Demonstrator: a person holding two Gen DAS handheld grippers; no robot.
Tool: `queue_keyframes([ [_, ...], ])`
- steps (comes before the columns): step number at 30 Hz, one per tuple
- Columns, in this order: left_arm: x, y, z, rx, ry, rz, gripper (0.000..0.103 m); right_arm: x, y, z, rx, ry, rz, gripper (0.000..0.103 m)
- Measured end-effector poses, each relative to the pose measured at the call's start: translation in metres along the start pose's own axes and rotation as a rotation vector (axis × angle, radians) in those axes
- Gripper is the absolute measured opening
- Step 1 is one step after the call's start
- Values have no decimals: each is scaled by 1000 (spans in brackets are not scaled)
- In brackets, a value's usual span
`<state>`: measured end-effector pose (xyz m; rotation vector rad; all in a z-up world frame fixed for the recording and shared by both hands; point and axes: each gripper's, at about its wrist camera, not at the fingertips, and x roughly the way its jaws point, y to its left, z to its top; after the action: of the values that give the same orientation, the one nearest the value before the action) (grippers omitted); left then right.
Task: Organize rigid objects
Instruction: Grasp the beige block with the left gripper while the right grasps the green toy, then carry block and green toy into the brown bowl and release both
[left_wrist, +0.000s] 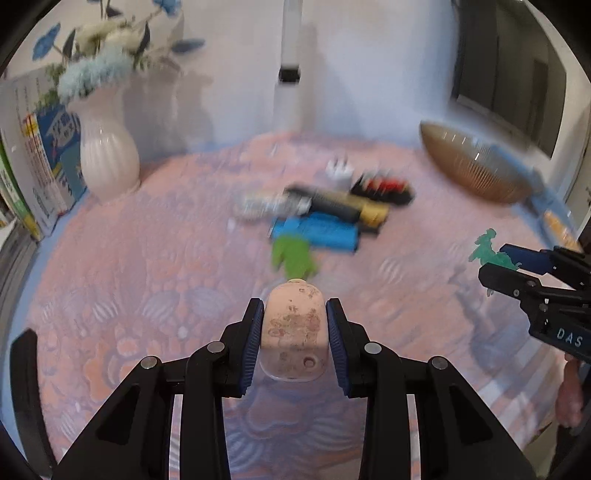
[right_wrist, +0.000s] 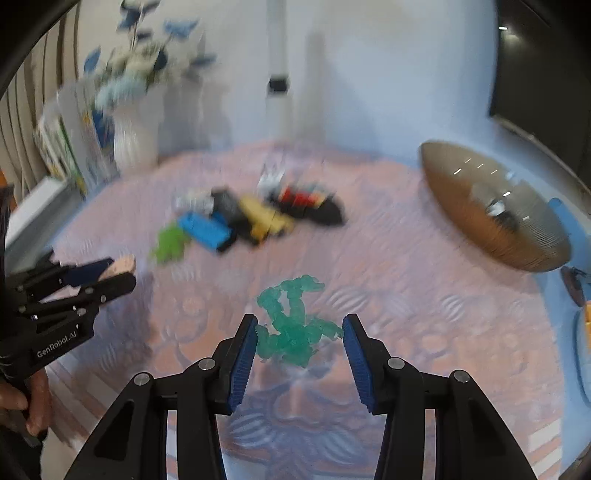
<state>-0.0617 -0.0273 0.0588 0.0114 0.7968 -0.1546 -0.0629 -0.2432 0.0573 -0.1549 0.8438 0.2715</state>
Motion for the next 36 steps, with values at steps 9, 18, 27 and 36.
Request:
queue_keyframes([
  [9, -41, -85, 87, 126, -241, -2, 31, -78, -99, 55, 135, -202, -95, 46],
  [18, 21, -204, 173, 175, -217, -257, 31, -92, -228, 86, 385, -227, -193, 47],
  [27, 101, -256, 160, 193, -84, -344, 31, -16, -243, 79, 344, -35, -236, 47],
  [36, 83, -237, 164, 173, -139, -344, 72, -20, -254, 70, 350, -27, -312, 62],
])
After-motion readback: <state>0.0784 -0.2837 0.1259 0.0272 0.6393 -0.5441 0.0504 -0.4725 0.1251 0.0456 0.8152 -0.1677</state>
